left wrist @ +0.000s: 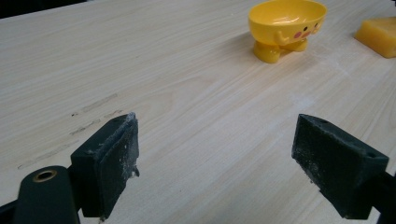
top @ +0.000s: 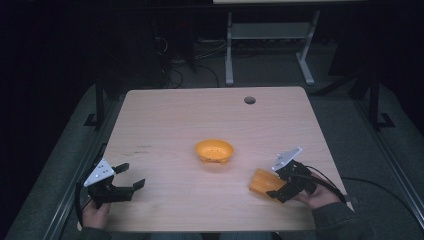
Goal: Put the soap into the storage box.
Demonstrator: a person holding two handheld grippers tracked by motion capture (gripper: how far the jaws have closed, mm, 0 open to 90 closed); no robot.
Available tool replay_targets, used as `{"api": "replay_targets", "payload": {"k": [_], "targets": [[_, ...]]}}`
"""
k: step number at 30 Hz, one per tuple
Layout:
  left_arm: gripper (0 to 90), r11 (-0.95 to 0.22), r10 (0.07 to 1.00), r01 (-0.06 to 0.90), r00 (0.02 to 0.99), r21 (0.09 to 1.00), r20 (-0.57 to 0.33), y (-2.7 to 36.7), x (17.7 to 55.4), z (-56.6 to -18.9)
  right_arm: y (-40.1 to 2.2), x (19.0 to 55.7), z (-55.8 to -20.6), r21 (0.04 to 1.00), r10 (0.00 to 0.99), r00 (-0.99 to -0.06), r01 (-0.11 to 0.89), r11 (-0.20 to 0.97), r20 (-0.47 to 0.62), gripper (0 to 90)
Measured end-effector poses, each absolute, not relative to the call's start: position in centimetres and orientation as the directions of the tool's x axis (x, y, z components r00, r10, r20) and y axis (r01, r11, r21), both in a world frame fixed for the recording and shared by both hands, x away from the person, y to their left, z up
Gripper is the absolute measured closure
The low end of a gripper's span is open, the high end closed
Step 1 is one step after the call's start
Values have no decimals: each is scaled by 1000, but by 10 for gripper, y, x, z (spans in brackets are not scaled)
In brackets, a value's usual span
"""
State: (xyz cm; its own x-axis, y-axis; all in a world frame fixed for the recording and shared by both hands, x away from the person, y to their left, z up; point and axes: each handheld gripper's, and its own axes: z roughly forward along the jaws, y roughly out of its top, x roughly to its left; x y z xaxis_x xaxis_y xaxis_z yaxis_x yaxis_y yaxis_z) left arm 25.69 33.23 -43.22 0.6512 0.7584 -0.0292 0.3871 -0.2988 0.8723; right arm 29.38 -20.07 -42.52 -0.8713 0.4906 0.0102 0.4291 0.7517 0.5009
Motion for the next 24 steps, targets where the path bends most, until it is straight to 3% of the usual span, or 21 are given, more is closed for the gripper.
{"api": "replay_targets", "payload": {"k": [24], "targets": [[143,-293,759,385,651,875,-32,333,257,-432,-183,308,-442,432,463,-886,426,795,22,157]]}}
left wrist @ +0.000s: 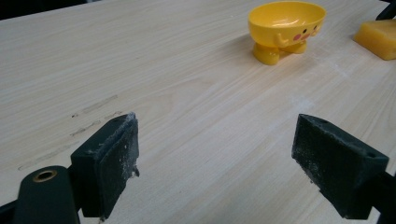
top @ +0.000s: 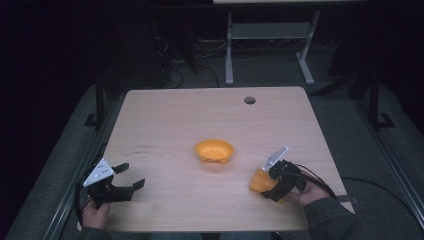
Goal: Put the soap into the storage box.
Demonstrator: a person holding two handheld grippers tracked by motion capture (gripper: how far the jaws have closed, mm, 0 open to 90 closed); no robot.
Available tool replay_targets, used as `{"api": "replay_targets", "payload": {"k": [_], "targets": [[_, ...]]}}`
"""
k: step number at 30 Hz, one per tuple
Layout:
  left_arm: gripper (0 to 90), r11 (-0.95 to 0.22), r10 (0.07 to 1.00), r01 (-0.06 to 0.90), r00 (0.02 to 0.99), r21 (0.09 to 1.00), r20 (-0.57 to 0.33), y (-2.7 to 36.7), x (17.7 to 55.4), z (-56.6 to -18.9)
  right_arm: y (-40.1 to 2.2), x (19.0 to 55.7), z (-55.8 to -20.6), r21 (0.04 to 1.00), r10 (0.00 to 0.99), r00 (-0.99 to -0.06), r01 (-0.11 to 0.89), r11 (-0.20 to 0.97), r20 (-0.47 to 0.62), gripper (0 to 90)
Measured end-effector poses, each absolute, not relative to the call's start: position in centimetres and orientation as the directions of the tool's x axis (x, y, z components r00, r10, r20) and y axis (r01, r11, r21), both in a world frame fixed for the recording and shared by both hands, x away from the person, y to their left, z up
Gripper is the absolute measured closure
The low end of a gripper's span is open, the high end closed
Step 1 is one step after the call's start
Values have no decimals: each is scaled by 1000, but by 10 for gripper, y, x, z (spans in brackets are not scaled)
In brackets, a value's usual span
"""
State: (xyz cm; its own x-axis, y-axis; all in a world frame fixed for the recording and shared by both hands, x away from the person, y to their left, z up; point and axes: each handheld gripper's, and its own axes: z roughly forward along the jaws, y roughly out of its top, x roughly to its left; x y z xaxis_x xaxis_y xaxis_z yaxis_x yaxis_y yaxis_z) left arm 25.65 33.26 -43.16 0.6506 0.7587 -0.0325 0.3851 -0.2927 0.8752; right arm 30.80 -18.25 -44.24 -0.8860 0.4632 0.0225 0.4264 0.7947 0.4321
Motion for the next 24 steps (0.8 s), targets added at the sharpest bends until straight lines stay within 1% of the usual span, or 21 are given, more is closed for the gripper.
{"api": "replay_targets", "payload": {"k": [9,11,13,24], "targets": [[143,-288,760,386,649,876,-36,333,257,-432,-180,307,-450,416,463,-886,428,802,20,167],[143,-287,760,385,649,877,-36,333,256,-431,-180,307,-451,418,462,-887,426,803,16,170],[143,-288,760,383,649,878,-34,333,256,-431,-180,306,-451,420,465,-885,426,802,10,194],[143,-281,767,384,640,879,-34,334,256,-431,-181,307,-450,416,455,-890,417,808,9,204]]}}
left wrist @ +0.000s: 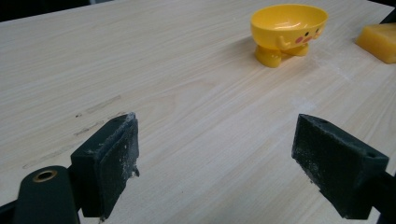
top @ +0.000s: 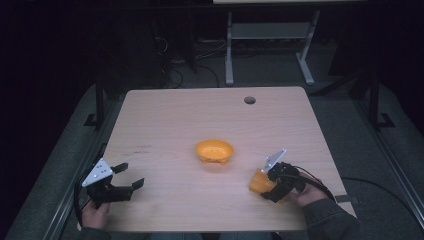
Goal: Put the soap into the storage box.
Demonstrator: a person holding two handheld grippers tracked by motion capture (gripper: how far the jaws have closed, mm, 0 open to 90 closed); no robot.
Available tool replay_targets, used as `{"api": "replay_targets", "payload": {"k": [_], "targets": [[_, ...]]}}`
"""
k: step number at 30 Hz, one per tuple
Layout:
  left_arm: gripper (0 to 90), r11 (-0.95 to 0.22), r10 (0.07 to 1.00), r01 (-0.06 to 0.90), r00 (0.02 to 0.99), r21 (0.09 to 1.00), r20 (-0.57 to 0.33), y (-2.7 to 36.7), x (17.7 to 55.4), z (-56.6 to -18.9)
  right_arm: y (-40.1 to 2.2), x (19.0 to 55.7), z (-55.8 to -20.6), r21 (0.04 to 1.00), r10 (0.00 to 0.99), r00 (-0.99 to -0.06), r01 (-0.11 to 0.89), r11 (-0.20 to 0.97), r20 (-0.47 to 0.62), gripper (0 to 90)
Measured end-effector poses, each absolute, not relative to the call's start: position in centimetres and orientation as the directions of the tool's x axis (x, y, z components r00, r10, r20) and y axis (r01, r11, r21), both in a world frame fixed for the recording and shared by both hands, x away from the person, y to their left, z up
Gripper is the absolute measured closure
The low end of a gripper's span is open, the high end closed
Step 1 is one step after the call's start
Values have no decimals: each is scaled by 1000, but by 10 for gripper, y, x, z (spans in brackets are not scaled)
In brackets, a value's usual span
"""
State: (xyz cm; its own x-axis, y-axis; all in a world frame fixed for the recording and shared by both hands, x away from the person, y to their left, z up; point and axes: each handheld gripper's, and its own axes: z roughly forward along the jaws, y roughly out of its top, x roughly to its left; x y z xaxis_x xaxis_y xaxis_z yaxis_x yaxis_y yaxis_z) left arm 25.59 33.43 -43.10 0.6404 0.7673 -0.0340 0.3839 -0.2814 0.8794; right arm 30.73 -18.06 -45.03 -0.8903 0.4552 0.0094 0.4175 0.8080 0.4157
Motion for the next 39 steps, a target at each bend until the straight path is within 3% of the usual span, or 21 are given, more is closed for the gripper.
{"api": "replay_targets", "payload": {"k": [11,39], "targets": [[143,-266,772,385,634,884,-44,336,256,-430,-182,308,-447,404,449,-893,420,813,26,207],[143,-249,779,385,625,889,-53,338,257,-430,-178,325,-406,481,434,-901,380,790,-2,208]]}}
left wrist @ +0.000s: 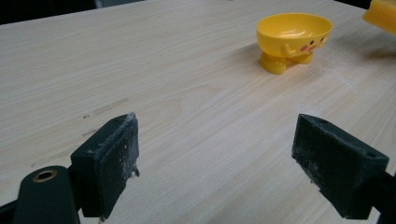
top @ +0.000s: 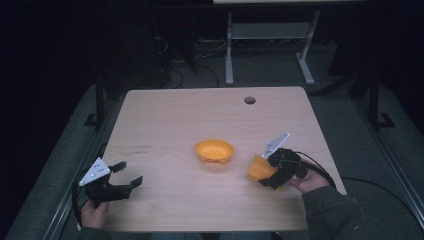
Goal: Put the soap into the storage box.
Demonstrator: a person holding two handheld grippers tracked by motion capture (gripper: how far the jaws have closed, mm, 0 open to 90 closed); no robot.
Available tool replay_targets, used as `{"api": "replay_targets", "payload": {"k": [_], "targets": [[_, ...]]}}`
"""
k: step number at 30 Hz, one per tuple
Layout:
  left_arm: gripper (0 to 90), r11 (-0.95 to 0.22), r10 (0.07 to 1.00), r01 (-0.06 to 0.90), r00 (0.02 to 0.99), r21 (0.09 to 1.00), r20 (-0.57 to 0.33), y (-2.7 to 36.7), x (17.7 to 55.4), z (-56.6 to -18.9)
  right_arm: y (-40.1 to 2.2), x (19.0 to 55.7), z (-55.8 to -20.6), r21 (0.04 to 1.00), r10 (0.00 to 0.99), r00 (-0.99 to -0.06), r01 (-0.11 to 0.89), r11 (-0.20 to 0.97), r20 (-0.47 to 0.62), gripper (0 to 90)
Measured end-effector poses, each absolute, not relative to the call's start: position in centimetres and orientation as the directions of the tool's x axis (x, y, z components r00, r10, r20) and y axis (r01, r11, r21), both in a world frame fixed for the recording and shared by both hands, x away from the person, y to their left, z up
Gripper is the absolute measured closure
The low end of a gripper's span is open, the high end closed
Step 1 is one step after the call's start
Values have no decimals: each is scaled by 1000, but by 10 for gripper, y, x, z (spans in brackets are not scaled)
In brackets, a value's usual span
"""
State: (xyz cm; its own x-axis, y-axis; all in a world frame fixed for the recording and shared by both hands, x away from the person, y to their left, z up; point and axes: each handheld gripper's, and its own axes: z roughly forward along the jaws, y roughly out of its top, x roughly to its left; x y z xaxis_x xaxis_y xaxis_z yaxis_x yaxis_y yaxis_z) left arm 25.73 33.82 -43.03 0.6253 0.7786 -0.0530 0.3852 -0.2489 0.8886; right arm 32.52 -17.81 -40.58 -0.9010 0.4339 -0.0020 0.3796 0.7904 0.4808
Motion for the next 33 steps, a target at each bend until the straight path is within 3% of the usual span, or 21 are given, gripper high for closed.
{"api": "replay_targets", "payload": {"k": [33], "targets": [[143,-261,779,392,625,882,-47,338,258,-431,-168,346,-385,489,403,-915,349,799,-6,208]]}}
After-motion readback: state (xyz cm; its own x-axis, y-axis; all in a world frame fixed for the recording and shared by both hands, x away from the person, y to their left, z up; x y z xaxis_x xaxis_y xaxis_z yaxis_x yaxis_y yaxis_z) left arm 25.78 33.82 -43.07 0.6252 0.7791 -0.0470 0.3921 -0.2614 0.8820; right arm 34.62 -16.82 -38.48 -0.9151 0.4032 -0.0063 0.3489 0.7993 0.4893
